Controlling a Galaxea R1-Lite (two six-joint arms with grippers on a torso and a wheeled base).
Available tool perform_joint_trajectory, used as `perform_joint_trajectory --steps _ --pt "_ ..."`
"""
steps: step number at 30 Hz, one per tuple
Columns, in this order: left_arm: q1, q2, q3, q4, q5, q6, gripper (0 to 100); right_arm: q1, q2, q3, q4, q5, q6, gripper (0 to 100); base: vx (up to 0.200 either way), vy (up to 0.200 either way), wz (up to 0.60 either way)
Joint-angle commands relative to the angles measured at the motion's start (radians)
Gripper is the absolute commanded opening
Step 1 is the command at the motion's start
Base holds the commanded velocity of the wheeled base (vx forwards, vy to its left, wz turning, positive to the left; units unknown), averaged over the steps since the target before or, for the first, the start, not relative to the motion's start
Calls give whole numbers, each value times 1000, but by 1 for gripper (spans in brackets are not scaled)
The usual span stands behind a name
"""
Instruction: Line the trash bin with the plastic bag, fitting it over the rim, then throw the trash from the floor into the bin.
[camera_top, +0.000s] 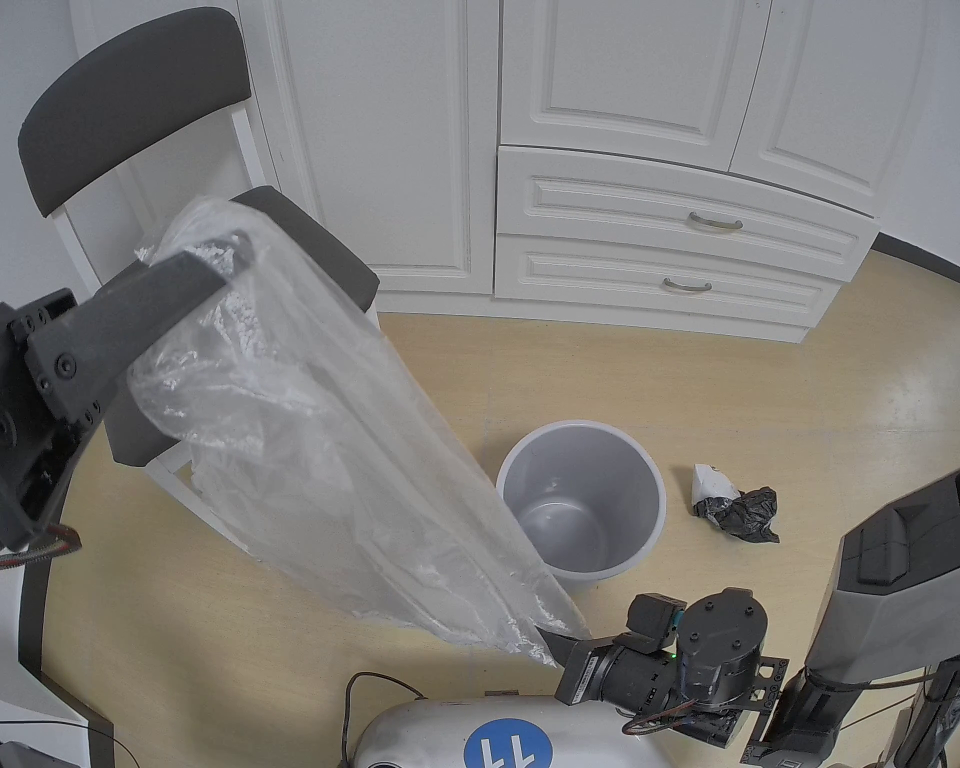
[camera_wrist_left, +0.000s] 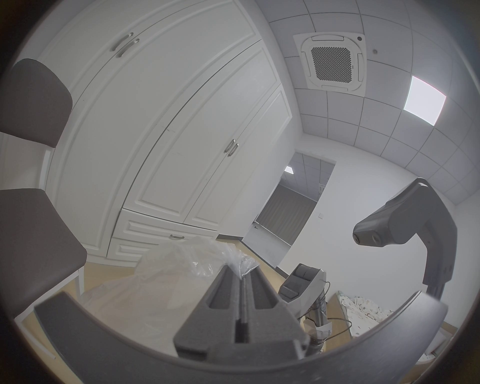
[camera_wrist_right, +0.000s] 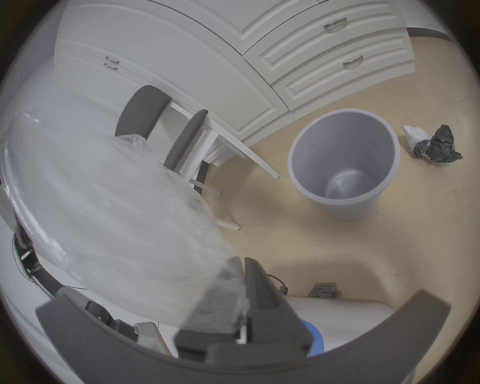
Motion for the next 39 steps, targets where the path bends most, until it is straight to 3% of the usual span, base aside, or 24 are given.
perform_joint_trajectory --steps 1,7,11,22,24,27,30,33,36,38,39 --pt "3 11 0 1 -1 1 0 1 -61 17 -17 0 -3 0 0 0 0" --pt "32 27 6 8 3 10 0 -21 -130 17 -17 0 -30 0 0 0 0" --pt "69 36 34 42 6 52 0 -50 -215 48 -17 15 -116 0 0 0 0" --pt "64 68 51 65 27 70 0 -153 -333 37 -17 15 -263 0 0 0 0" --pt "63 82 52 76 55 68 0 -174 -380 16 41 14 -274 0 0 0 0" --pt "50 103 54 100 116 67 0 -199 -492 -64 246 0 -272 0 0 0 0" --pt "12 136 52 139 196 56 0 -230 -677 -216 659 -26 -262 0 0 0 0" --pt "-3 169 52 163 265 55 0 -230 -764 -297 898 -82 -246 0 0 0 0" --pt "-29 206 54 177 346 47 0 -230 -808 -330 1009 -92 -246 0 0 0 0" --pt "-31 208 54 177 349 45 0 -230 -808 -330 1010 -92 -245 0 0 0 0" --pt "-46 243 54 177 389 2 0 -233 -815 -333 1026 -94 -246 0 0 0 0"
